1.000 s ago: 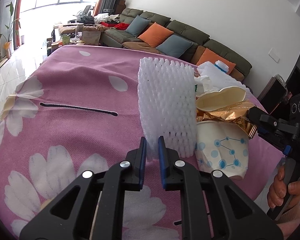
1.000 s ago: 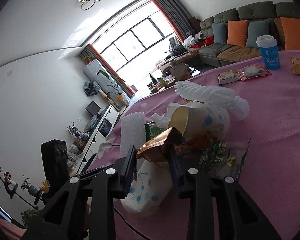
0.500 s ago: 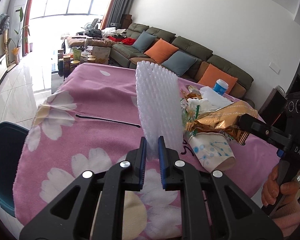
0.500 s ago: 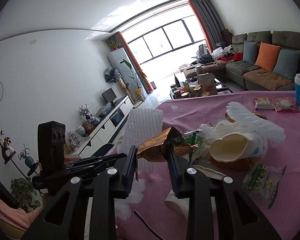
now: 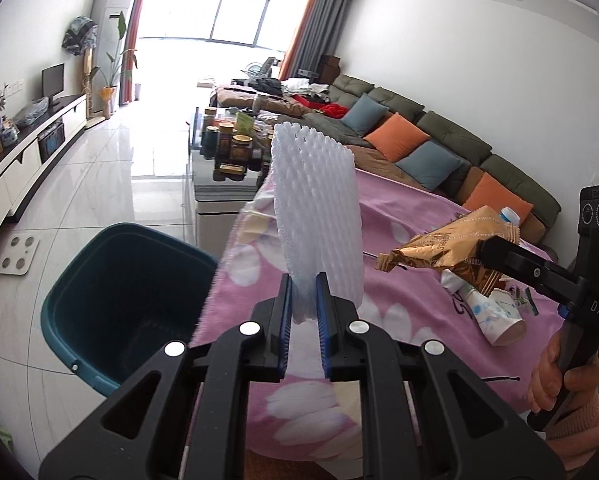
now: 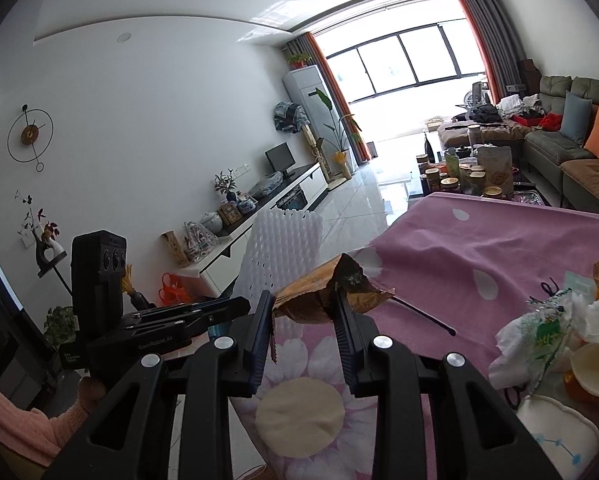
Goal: Collect trash
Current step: 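Carry both items to the teal bin and open both grippers to drop them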
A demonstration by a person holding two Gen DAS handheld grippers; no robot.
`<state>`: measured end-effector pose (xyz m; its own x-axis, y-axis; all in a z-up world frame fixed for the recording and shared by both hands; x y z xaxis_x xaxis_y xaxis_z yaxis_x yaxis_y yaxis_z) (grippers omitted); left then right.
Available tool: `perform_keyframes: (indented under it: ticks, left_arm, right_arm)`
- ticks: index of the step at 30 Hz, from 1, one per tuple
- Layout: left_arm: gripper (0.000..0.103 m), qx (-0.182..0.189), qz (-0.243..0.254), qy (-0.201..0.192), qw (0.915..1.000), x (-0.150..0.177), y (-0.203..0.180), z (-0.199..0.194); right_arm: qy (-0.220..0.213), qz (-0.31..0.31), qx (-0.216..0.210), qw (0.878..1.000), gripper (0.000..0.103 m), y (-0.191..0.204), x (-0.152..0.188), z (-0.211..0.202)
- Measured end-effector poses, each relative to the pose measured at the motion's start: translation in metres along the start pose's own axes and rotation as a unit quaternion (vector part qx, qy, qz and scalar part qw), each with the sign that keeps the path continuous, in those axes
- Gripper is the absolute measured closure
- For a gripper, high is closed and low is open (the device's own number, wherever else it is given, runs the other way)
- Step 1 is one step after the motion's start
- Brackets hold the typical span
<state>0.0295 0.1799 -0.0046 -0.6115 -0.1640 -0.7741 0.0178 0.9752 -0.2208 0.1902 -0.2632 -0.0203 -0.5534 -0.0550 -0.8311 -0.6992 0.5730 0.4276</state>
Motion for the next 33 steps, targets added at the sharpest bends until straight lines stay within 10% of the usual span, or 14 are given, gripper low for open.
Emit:
perform_keyframes:
  ticks: [15, 33]
  left_arm:
    - [0.091, -0.106, -0.080, 0.010, 0.9912, 0.006, 0.136, -0.019]
    - [0.088, -0.131, -0.108, 0.080, 0.9821, 0.036, 0.167, 0.050]
  right_arm:
    - [0.081, -0.024, -0.064, 0.994, 0.074, 0.041, -0.020, 0.123]
    - [0.190, 0.005, -0.038, 0.981, 0.064, 0.042, -0.005, 0.220]
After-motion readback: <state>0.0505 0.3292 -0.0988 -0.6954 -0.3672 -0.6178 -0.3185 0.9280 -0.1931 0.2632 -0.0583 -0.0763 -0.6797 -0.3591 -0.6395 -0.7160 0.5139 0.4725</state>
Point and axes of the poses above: each gripper's, at about its wrist camera, not at the fingertips, and z roughly the way its jaws point, y to its left, x to its underside, the point moved 1 cm from there along z, roughly the way its jaws point, and after that the axes turned 6 degrees about -x, right-handed, at the moved point
